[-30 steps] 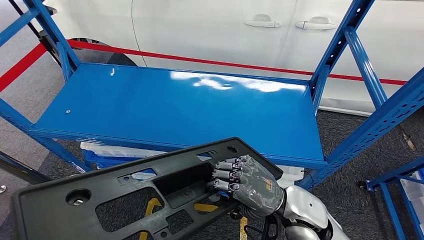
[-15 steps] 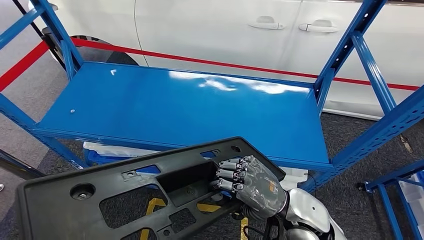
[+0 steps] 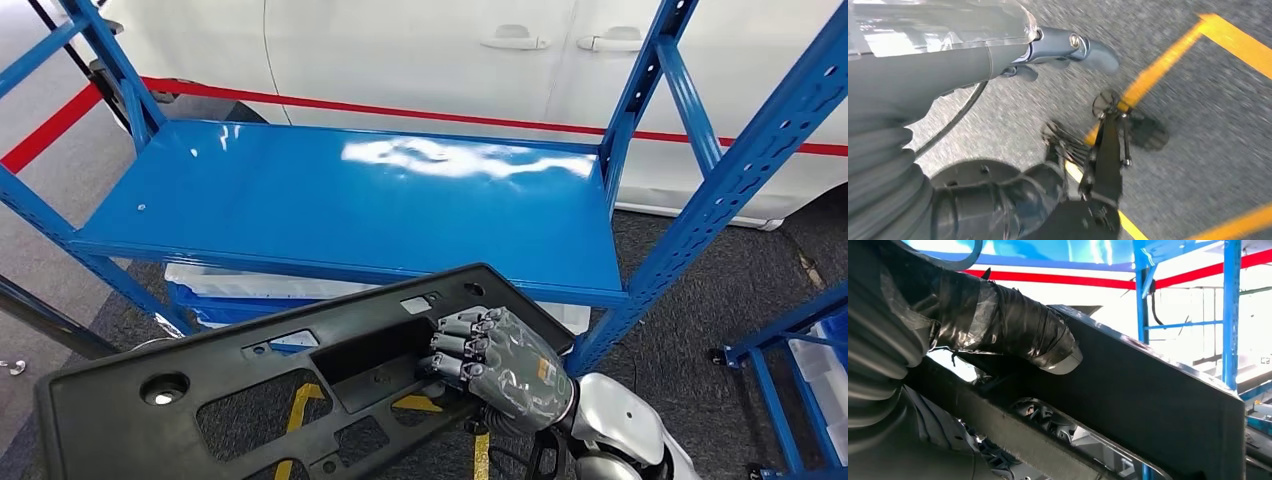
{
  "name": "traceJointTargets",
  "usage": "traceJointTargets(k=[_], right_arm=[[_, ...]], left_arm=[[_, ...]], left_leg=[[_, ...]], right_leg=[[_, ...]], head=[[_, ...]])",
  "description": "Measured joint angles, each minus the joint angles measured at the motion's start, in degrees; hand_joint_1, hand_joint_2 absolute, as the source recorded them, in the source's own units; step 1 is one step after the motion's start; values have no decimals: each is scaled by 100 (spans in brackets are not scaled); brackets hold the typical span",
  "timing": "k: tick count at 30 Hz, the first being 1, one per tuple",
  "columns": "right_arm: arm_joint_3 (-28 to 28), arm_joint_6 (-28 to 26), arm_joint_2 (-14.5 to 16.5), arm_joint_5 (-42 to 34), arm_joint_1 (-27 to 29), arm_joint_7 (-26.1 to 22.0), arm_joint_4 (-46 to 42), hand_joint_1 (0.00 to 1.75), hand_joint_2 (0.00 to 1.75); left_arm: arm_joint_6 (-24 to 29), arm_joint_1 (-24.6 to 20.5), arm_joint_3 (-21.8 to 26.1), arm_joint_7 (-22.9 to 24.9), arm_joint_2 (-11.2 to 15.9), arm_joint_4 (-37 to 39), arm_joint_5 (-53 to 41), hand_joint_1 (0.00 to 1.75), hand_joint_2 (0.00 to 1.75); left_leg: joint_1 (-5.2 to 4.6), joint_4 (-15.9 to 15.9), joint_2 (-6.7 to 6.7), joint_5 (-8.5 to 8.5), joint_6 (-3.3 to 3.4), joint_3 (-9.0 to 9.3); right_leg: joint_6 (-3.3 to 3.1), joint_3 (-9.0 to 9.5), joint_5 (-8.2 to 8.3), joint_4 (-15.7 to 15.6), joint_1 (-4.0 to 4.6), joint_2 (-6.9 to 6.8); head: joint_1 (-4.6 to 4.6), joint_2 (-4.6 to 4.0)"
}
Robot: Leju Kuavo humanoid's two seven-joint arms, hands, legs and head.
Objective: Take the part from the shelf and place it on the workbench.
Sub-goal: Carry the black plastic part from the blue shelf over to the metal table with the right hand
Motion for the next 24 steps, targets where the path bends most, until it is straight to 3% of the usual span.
traceJointTargets(k=[1, 2, 3, 4, 5, 6, 8, 9, 10, 12, 13, 14, 15, 17, 18, 19, 20, 21, 22, 24], right_arm=[[1, 3, -1, 0, -4, 17, -4, 175, 175], [4, 3, -3, 0, -9, 38, -4, 175, 175], [7, 3, -5, 1, -14, 56, -4, 175, 175], [10, 3, -8, 5, -18, 72, -4, 175, 175], [13, 3, -13, 11, -25, 87, -4, 175, 175], [15, 3, -16, 20, -33, 98, -4, 175, 175], [17, 4, -26, 37, -52, 119, -5, 175, 175], [20, 4, -29, 45, -64, 124, -5, 175, 175], [23, 5, -34, 50, -80, 127, -5, 175, 175], [30, 5, -43, 58, -107, 131, -4, 175, 175], [32, 7, -54, 62, -114, 138, -4, 175, 175], [32, 10, -66, 71, -118, 150, -4, 175, 175], [32, 16, -80, 81, -121, 165, -4, 175, 175], [34, 42, -97, 107, -128, 200, -4, 175, 175], [35, 58, -105, 124, -131, 225, -4, 175, 175], [37, 72, -116, 155, -135, 257, -4, 175, 175], [37, 82, -132, 206, -144, 296, -4, 175, 175], [37, 84, -150, 281, -156, 338, -4, 175, 175], [37, 81, -172, 386, -180, 382, -4, 175, 175], [40, 54, -227, 671, -232, 488, -4, 175, 175]], left_arm=[[2, -3, 0, 1, 2, -1, -14, 0, 175], [3, -4, 0, -1, 4, -2, -28, 0, 175], [4, -7, 0, -5, 5, -2, -44, 0, 175], [6, -11, 0, -11, 7, -2, -57, 0, 175], [8, -15, 0, -19, 7, -2, -68, 0, 175], [12, -23, 0, -28, 10, -5, -78, 0, 175], [21, -46, 0, -51, 20, -17, -92, 0, 175], [24, -53, 0, -61, 25, -23, -95, 0, 175], [27, -58, -1, -68, 27, -26, -95, 0, 175], [34, -53, -1, -72, 24, -26, -96, 0, 175], [38, -55, -1, -72, 22, -26, -96, 0, 175], [39, -53, 0, -72, 20, -26, -96, 0, 175], [43, -52, 1, -72, 17, -26, -96, 0, 175], [50, -40, 2, -72, 18, -26, -97, 0, 175], [54, -36, 2, -72, 18, -27, -99, 0, 175], [54, -34, 2, -71, 18, -27, -102, 0, 175], [55, -34, 2, -70, 18, -28, -109, 0, 175], [55, -34, 2, -68, 18, -28, -121, 0, 175], [55, -32, 3, -65, 18, -32, -137, 0, 175], [53, -28, 4, -62, 17, -40, -167, 0, 175]], left_leg=[[-8, 400, 3, -328, 0, -71], [-17, 779, 3, -525, 1, -101], [-31, 1047, 3, -577, 13, -66], [-49, 1129, 3, -505, 41, 65], [-75, 1007, 2, -384, 88, 298], [-110, 693, 0, -314, 156, 631], [-181, -135, 3, -427, 281, 1304], [-212, -422, 4, -503, 319, 1493], [-238, -579, 6, -539, 339, 1565], [-247, -671, 22, -409, 378, 1518], [-236, -725, 38, -326, 406, 1492], [-219, -774, 59, -227, 439, 1441], [-206, -803, 78, -138, 462, 1373], [-212, -794, 90, 10, 487, 1176], [-213, -772, 92, 78, 482, 1066], [-211, -744, 94, 143, 474, 948], [-205, -705, 93, 206, 458, 825], [-197, -655, 91, 263, 437, 705], [-193, -600, 86, 313, 408, 595], [-191, -512, 79, 405, 335, 466]], right_leg=[[-24, -90, 71, 4, 21, -6], [-33, -177, 140, 11, 45, -13], [-40, -271, 211, 22, 72, -21], [-43, -367, 279, 37, 99, -28], [-43, -460, 344, 53, 124, -31], [-41, -539, 404, 70, 142, -34], [-8, -631, 503, 82, 169, -47], [19, -638, 549, 75, 160, -60], [57, -642, 600, 58, 146, -72], [129, -649, 690, 23, 111, -75], [165, -678, 644, 45, 108, -60], [191, -732, 469, 169, 106, -43], [213, -806, 195, 401, 97, -28], [253, -939, -365, 1063, 72, -16], [275, -943, -470, 1327, 58, -17], [295, -876, -441, 1453, 44, -17], [312, -720, -310, 1401, 30, -17], [324, -474, -166, 1181, 16, -18], [327, -166, -134, 818, 10, -18], [289, 282, -240, 174, 34, -4]], head=[[-1, 0], [-1, 1], [-1, 0], [-1, 0], [-1, 0], [-1, 0], [2, 0], [3, 0], [0, 0], [-6, 0], [-6, 1], [-4, 1], [-3, 1], [-3, 1], [-3, 0], [-3, 0], [-3, 0], [-3, 0], [-2, 0], [-5, 0]])
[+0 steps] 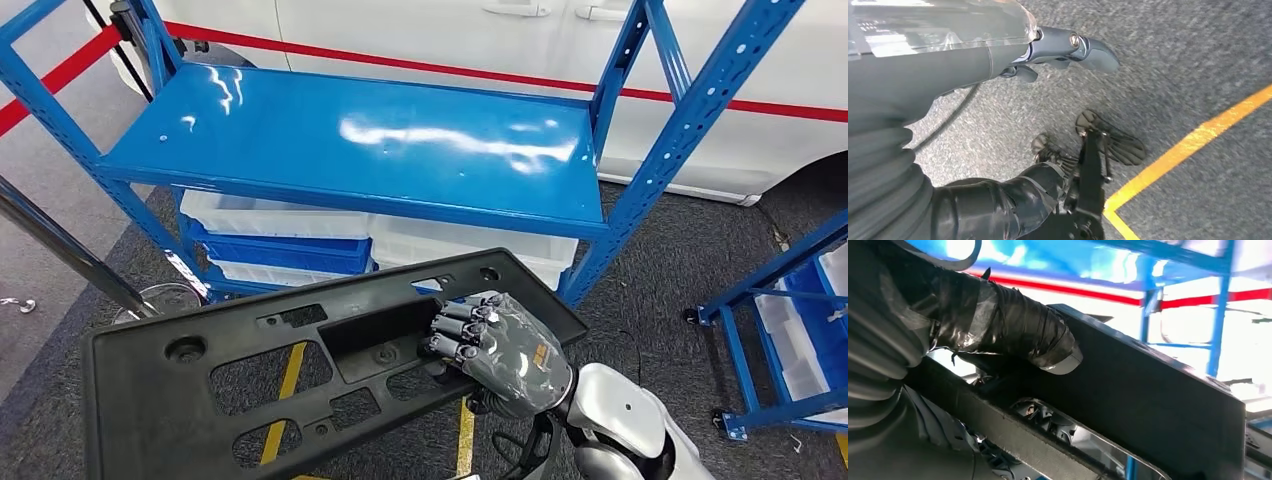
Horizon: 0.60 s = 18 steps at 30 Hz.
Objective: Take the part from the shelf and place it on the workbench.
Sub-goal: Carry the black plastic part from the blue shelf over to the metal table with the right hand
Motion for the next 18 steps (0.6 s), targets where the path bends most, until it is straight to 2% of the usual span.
traceJointTargets(k=[1, 3, 4, 5, 6, 8, 9, 10, 11, 12, 13, 14, 15, 16, 17, 18], right_arm=[[4, -26, -39, 161, -34, 60, 2, 175, 175], [13, -81, -130, 426, -95, 166, 9, 175, 175], [18, -99, -179, 526, -136, 206, 15, 175, 175], [24, -107, -224, 613, -177, 250, 22, 175, 175], [32, -111, -268, 699, -219, 298, 32, 175, 175], [53, -121, -365, 883, -310, 409, 54, 175, 175], [67, -127, -421, 971, -352, 462, 68, 175, 175], [81, -133, -478, 1047, -390, 508, 83, 175, 175], [96, -138, -536, 1113, -428, 552, 96, 175, 175], [113, -141, -592, 1159, -466, 588, 105, 175, 175], [131, -142, -641, 1188, -506, 615, 110, 175, 175], [147, -143, -685, 1204, -547, 638, 111, 175, 175], [162, -143, -728, 1212, -586, 651, 111, 175, 175], [175, -144, -766, 1218, -621, 662, 111, 175, 175], [186, -145, -802, 1221, -649, 670, 111, 175, 175], [198, -145, -832, 1224, -669, 674, 111, 175, 175]], left_arm=[[-3, 1, 2, 0, -1, -4, -9, 0, 175], [-18, 11, 9, -1, 3, -7, -22, 0, 175], [-26, 16, 15, -2, 9, -9, -28, 0, 175], [-33, 22, 20, -4, 14, -11, -37, 0, 175], [-38, 29, 25, -3, 17, -13, -48, 0, 175], [-42, 28, 28, 2, 17, -15, -75, 0, 175], [-42, 27, 31, 6, 19, -15, -88, 0, 175], [-40, 24, 35, 10, 22, -15, -100, 0, 175], [-38, 22, 42, 17, 26, -15, -108, 0, 175], [-37, 19, 51, 25, 31, -16, -111, 0, 175], [-36, 17, 61, 33, 34, -21, -113, 0, 175], [-37, 12, 69, 39, 37, -28, -113, 0, 175], [-38, 9, 77, 43, 39, -35, -113, 0, 175], [-40, 7, 86, 45, 40, -43, -113, 0, 175], [-44, 6, 95, 46, 41, -46, -113, 0, 175], [-47, 7, 107, 48, 41, -48, -113, 0, 175]], left_leg=[[-1, 7, 0, 53, -41, -20], [11, -35, -2, 168, -120, -25], [22, -13, -7, 121, -154, -56], [33, 100, -13, -55, -182, -111], [46, 331, -17, -344, -206, -185], [60, 1032, -21, -980, -248, -331], [65, 1374, -20, -1125, -265, -355], [67, 1591, -20, -1120, -274, -318], [68, 1641, -20, -1005, -275, -193], [70, 1477, -20, -856, -266, 30], [70, 1132, -25, -782, -245, 348], [60, 684, -30, -805, -218, 696], [48, 306, -36, -880, -186, 966], [31, 33, -43, -956, -157, 1130], [12, -97, -46, -976, -128, 1173], [15, -125, -43, -930, -88, 1135]], right_leg=[[-34, 75, -71, -166, 24, 7], [-123, 7, 10, -221, 39, 6], [-172, -44, 81, -233, 31, -7], [-224, -109, 166, -252, 17, -20], [-263, -194, 254, -266, 2, -31], [-293, -384, 410, -258, 11, -39], [-286, -482, 482, -245, 16, -42], [-275, -582, 552, -225, 19, -47], [-259, -689, 620, -200, 19, -52], [-240, -786, 682, -173, 18, -54], [-217, -870, 737, -148, 18, -56], [-187, -934, 786, -126, 23, -56], [-155, -967, 840, -122, 28, -60], [-120, -981, 895, -131, 30, -66], [-83, -986, 956, -153, 30, -71], [-47, -995, 1012, -182, 27, -73]], head=[[1, 0], [11, 0], [10, 0], [8, 0], [5, 0], [-1, 0], [-1, 0], [-1, 0], [-2, 0], [-2, 0], [-3, 0], [-2, 0], [1, 0], [4, 0], [7, 0], [11, 0]])
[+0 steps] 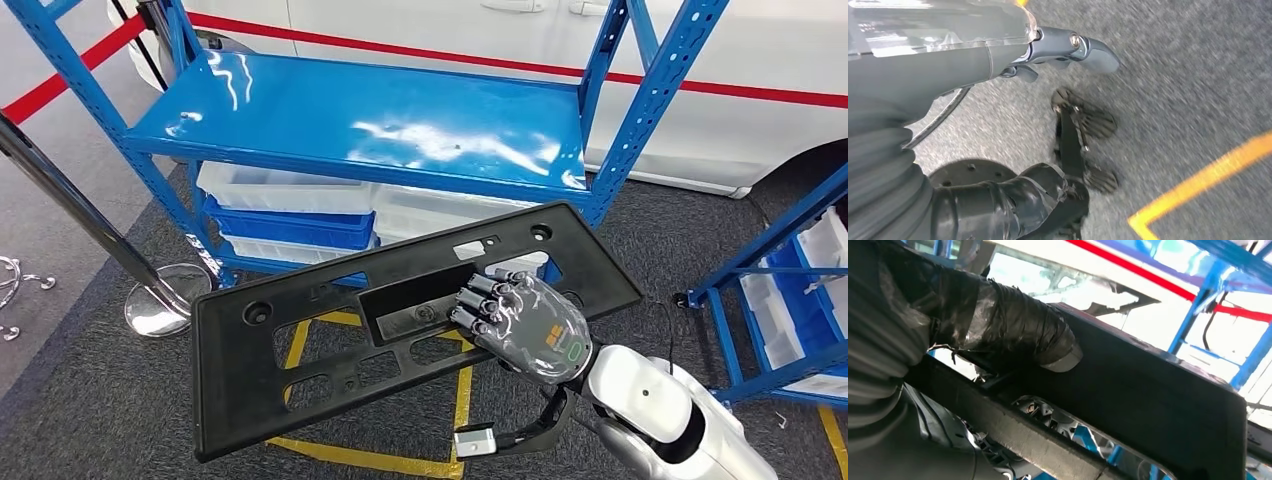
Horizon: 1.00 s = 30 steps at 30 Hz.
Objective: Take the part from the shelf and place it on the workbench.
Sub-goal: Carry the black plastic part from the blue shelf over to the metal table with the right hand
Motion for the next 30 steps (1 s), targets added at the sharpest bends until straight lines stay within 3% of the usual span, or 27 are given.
traceJointTargets(k=[1, 2, 3, 5, 6, 7, 8, 10, 12, 14, 16, 17, 19, 21, 22, 23, 24, 25, 27, 28, 30], right_arm=[[13, -2, -26, 1, -15, 3, 1, 175, 175], [26, -3, -48, 2, -24, 4, 2, 175, 175], [38, -4, -69, 3, -28, 5, 7, 175, 175], [54, -5, -105, 4, -35, 9, 21, 175, 175], [63, -5, -117, 4, -36, 16, 30, 175, 175], [72, -4, -123, 4, -38, 26, 38, 175, 175], [80, -2, -127, 4, -41, 37, 44, 175, 175], [90, 2, -134, 3, -66, 53, 48, 175, 175], [91, 10, -144, -2, -110, 67, 45, 175, 175], [91, 20, -158, -16, -145, 91, 42, 175, 175], [93, 36, -169, -33, -164, 116, 41, 175, 175], [97, 45, -173, -39, -173, 124, 41, 175, 175], [106, 57, -173, -45, -186, 133, 41, 175, 175], [117, 60, -173, -46, -190, 139, 41, 175, 175], [121, 60, -173, -46, -188, 143, 41, 175, 175], [125, 60, -173, -46, -187, 147, 41, 175, 175], [126, 60, -173, -46, -186, 152, 41, 175, 175], [127, 60, -173, -49, -187, 158, 40, 175, 175], [128, 59, -173, -59, -191, 168, 37, 175, 175], [128, 58, -173, -65, -193, 172, 34, 175, 175], [128, 54, -174, -75, -195, 183, 30, 175, 175]], left_arm=[[-2, -3, 9, 1, 0, 0, 0, 0, 175], [-4, -7, 15, 3, 0, -1, -1, 0, 175], [-4, -7, 19, 5, 0, -1, -1, 0, 175], [-2, -4, 23, 7, 1, -2, -1, 0, 175], [-2, 2, 26, 8, 2, -2, -1, 0, 175], [-2, 5, 28, 8, 3, -2, -1, 0, 175], [-2, 7, 29, 8, 3, -2, 0, 0, 175], [-4, 8, 32, 9, 3, -2, 0, 0, 175], [-5, 7, 34, 14, -12, -3, 1, 0, 175], [-5, 8, 42, 29, -27, -6, 2, 0, 175], [-5, 14, 55, 46, -26, -14, 3, 0, 175], [-7, 17, 61, 51, -25, -23, 4, 0, 175], [-9, 19, 66, 56, -25, -38, 4, 0, 175], [-10, 22, 68, 61, -26, -48, 3, 0, 175], [-10, 23, 69, 62, -26, -54, 3, 0, 175], [-10, 23, 72, 63, -25, -61, 3, 0, 175], [-10, 23, 75, 63, -24, -72, 3, 0, 175], [-12, 22, 78, 63, -23, -82, 3, 0, 175], [-25, 15, 84, 63, -31, -103, 3, 0, 175], [-31, 15, 88, 64, -34, -112, 3, 0, 175], [-39, 20, 100, 65, -37, -127, 4, 0, 175]], left_leg=[[3, -23, 10, 63, 45, -44], [9, -38, 23, 130, 105, -94], [14, -53, 36, 204, 158, -158], [-12, -38, 50, 331, 226, -317], [-28, -23, 53, 390, 236, -407], [-43, -3, 54, 444, 242, -497], [-57, 24, 53, 490, 242, -589], [-80, 91, 48, 567, 237, -752], [-97, 131, 45, 641, 206, -860], [-79, 109, 48, 736, 139, -896], [-63, 69, 38, 800, 64, -911], [-62, 101, 28, 732, 31, -938], [-39, 462, 10, 315, -30, -1059], [12, 1165, 9, -173, -96, -1222], [39, 1455, 10, -271, -132, -1256], [63, 1579, 10, -236, -168, -1213], [90, 1487, 11, -95, -203, -1071], [120, 1203, 10, 61, -244, -844], [135, 522, -22, 118, -299, -386], [127, 309, -44, 79, -284, -266], [88, 198, -77, 54, -192, -248]], right_leg=[[32, -30, -22, 8, -8, 8], [59, -81, -147, 90, -14, 18], [81, -159, -387, 290, -17, 29], [109, -335, -972, 982, -23, 41], [117, -389, -1141, 1331, -21, 44], [118, -378, -1165, 1550, -19, 45], [108, -280, -1074, 1586, -13, 46], [45, 194, -802, 1082, 15, 50], [-45, 721, -805, 310, 61, 49], [-103, 908, -868, -59, 108, 50], [-146, 890, -748, -176, 106, 37], [-175, 873, -682, -235, 86, 25], [-219, 798, -549, -308, 41, 1], [-230, 651, -449, -286, 33, 1], [-212, 564, -407, -254, 24, 1], [-189, 474, -373, -209, 7, 0], [-162, 385, -347, -153, -18, 0], [-132, 301, -330, -86, -44, 0], [-61, 155, -302, 31, -68, 1], [-21, 112, -275, 68, -63, 4], [60, 75, -189, 71, -51, 11]], head=[[0, 0], [3, 0], [5, 0], [7, 0], [5, 0], [5, 0], [5, 0], [5, 0], [4, 0], [6, 0], [11, -1], [13, -1], [11, 0], [11, 0], [11, 0], [11, 0], [11, 0], [10, 0], [7, 0], [8, 0], [15, 0]])
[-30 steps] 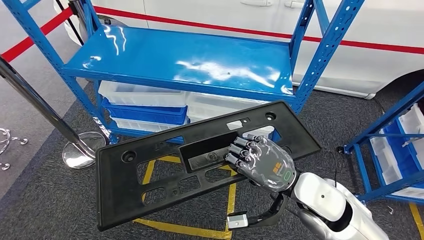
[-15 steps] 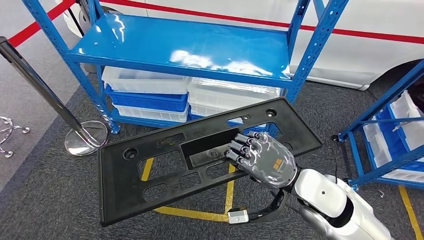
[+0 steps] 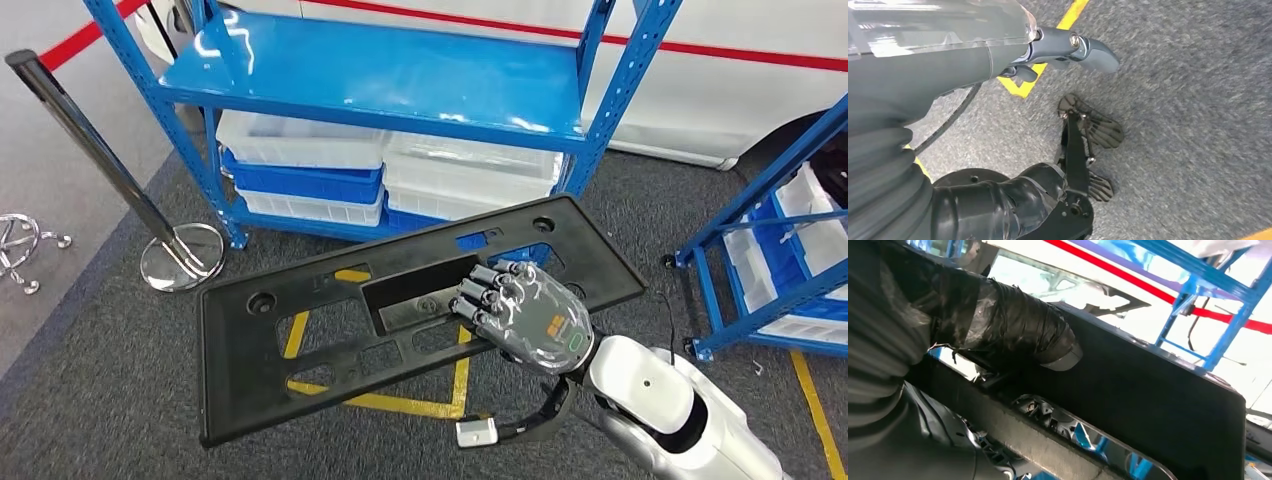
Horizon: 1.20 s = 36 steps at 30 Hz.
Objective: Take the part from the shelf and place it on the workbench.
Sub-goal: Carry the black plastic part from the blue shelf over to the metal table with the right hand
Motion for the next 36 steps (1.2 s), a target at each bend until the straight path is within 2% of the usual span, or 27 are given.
traceJointTargets(k=[2, 3, 4, 6, 7, 8, 9, 11, 13, 14, 15, 17, 18, 19, 21, 22, 23, 24, 25, 26, 27, 29, 30, 32, 33, 34, 36], right_arm=[[0, -2, -3, -8, 6, 10, -2, 175, 175], [-1, -1, -4, -11, 9, 15, -2, 175, 175], [-1, -1, -5, -17, 10, 19, -3, 175, 175], [-2, 3, -5, -39, 10, 26, -4, 175, 175], [-2, 6, -5, -51, 11, 28, -3, 175, 175], [-2, 9, -5, -61, 12, 28, -3, 175, 175], [-2, 10, -5, -67, 12, 29, -2, 175, 175], [-3, 10, -6, -71, 6, 31, -4, 175, 175], [-8, 10, -10, -71, -5, 34, -11, 175, 175], [-11, 10, -13, -71, -14, 37, -17, 175, 175], [-15, 10, -15, -71, -20, 39, -21, 175, 175], [-17, 11, -18, -71, -34, 42, -26, 175, 175], [-17, 13, -18, -71, -41, 42, -27, 175, 175], [-17, 14, -17, -71, -47, 42, -29, 175, 175], [-17, 15, -16, -71, -51, 42, -32, 175, 175], [-17, 15, -16, -71, -49, 42, -33, 175, 175], [-17, 15, -16, -71, -47, 42, -33, 175, 175], [-17, 15, -16, -71, -46, 42, -33, 175, 175], [-17, 15, -16, -71, -47, 42, -33, 175, 175], [-17, 15, -16, -70, -48, 41, -35, 175, 175], [-18, 15, -16, -68, -49, 40, -38, 175, 175], [-20, 16, -16, -60, -53, 39, -46, 175, 175], [-22, 16, -16, -56, -56, 38, -49, 175, 175], [-24, 16, -17, -45, -52, 37, -49, 175, 175], [-25, 16, -17, -34, -44, 38, -47, 175, 175], [-25, 17, -18, -18, -33, 38, -45, 175, 175], [-26, 16, -19, 22, -20, 40, -43, 175, 175]], left_arm=[[-7, 0, 12, 0, -1, -7, 1, 0, 175], [-11, -4, 15, 0, -1, -11, 1, 0, 175], [-13, -7, 18, 0, -1, -16, 1, 0, 175], [-14, -5, 23, 0, -1, -25, 0, 0, 175], [-14, -2, 27, 0, -1, -27, -1, 0, 175], [-13, -1, 32, 0, -1, -29, -1, 0, 175], [-11, -2, 37, 0, -1, -30, -1, 0, 175], [-8, -7, 43, 0, -4, -30, 1, 0, 175], [-6, -12, 45, 0, -31, -33, 1, 0, 175], [-4, -13, 47, 0, -43, -37, 0, 0, 175], [-2, -12, 50, 0, -51, -41, -1, 0, 175], [1, -5, 58, 0, -42, -49, 0, 0, 175], [1, -6, 61, 0, -40, -51, 0, 0, 175], [1, -6, 62, 1, -38, -55, 0, 0, 175], [2, -11, 62, 2, -39, -60, -1, 0, 175], [3, -10, 63, 2, -36, -62, -1, 0, 175], [4, -12, 63, 2, -31, -65, -1, 0, 175], [5, -14, 64, 2, -26, -67, -1, 0, 175], [6, -18, 64, 2, -20, -68, -2, 0, 175], [7, -26, 64, 1, -16, -69, -3, 0, 175], [5, -36, 63, -1, -15, -71, -5, 0, 175], [2, -49, 63, -10, -10, -73, -10, 0, 175], [1, -49, 63, -15, -8, -74, -14, 0, 175], [-2, -40, 64, -25, -2, -74, -23, 0, 175], [-1, -41, 64, -31, 1, -74, -32, 0, 175], [0, -41, 64, -38, 7, -73, -44, 0, 175], [7, -39, 64, -51, 19, -73, -70, 0, 175]], left_leg=[[-3, -16, 20, 88, 130, -74], [-5, -32, 36, 144, 206, -125], [-7, -46, 54, 201, 275, -184], [-51, -41, 76, 307, 353, -319], [-79, -36, 81, 356, 370, -386], [-111, -27, 85, 404, 381, -451], [-148, -20, 83, 449, 391, -510], [-212, -11, 74, 534, 411, -602], [-243, -19, 70, 627, 394, -655], [-228, -34, 71, 678, 370, -669], [-216, -56, 72, 734, 339, -678], [-211, -108, 60, 796, 288, -705], [-218, -54, 51, 684, 263, -750], [-219, 90, 43, 472, 231, -808], [-159, 678, 42, -115, 149, -938], [-122, 1011, 44, -276, 103, -971], [-88, 1271, 45, -295, 57, -969], [-54, 1391, 46, -169, 8, -901], [-19, 1343, 46, 21, -42, -762], [16, 1113, 45, 126, -102, -551], [27, 782, 40, 110, -149, -298], [16, 221, 14, -133, -101, 38], [-9, 102, 3, -194, -25, 85], [-18, 63, 18, -112, 134, -3], [-23, 59, 32, -42, 199, -61], [-21, 50, 48, 37, 259, -136], [-32, 53, 68, 192, 334, -311]], right_leg=[[72, -46, -21, 19, -20, 6], [92, -95, -173, 128, -31, 9], [100, -164, -425, 350, -36, 12], [92, -308, -984, 1050, -21, 20], [80, -341, -1135, 1377, -7, 21], [54, -306, -1152, 1560, 14, 24], [7, -177, -1053, 1542, 42, 28], [-171, 338, -778, 927, 133, 43], [-337, 846, -762, 139, 211, 48], [-378, 963, -795, -87, 241, 50], [-385, 1004, -789, -194, 259, 51], [-393, 957, -617, -331, 245, 33], [-407, 922, -519, -406, 216, 19], [-412, 870, -421, -474, 182, 4], [-398, 710, -276, -472, 149, -3], [-371, 603, -224, -430, 136, -7], [-338, 487, -179, -371, 119, -11], [-303, 357, -141, -292, 95, -15], [-265, 226, -111, -202, 68, -19], [-228, 98, -85, -101, 43, -23], [-187, -19, -60, -4, 31, -25], [-112, -153, 6, 117, 39, -25], [-76, -179, 59, 122, 46, -23], [-10, -223, 126, 103, 29, -13], [18, -263, 14, 147, 14, -4], [41, -315, -224, 285, 4, 3], [62, -421, -874, 840, 0, 14]], head=[[4, -1], [7, -1], [12, -1], [16, 0], [16, 0], [16, 0], [16, -1], [15, -1], [9, 0], [9, 0], [10, 0], [20, 0], [21, 0], [21, 0], [19, 0], [19, 0], [20, 0], [19, 0], [19, 0], [17, 0], [15, 0], [19, 0], [20, 0], [25, 0], [26, -1], [30, -1], [32, -1]])
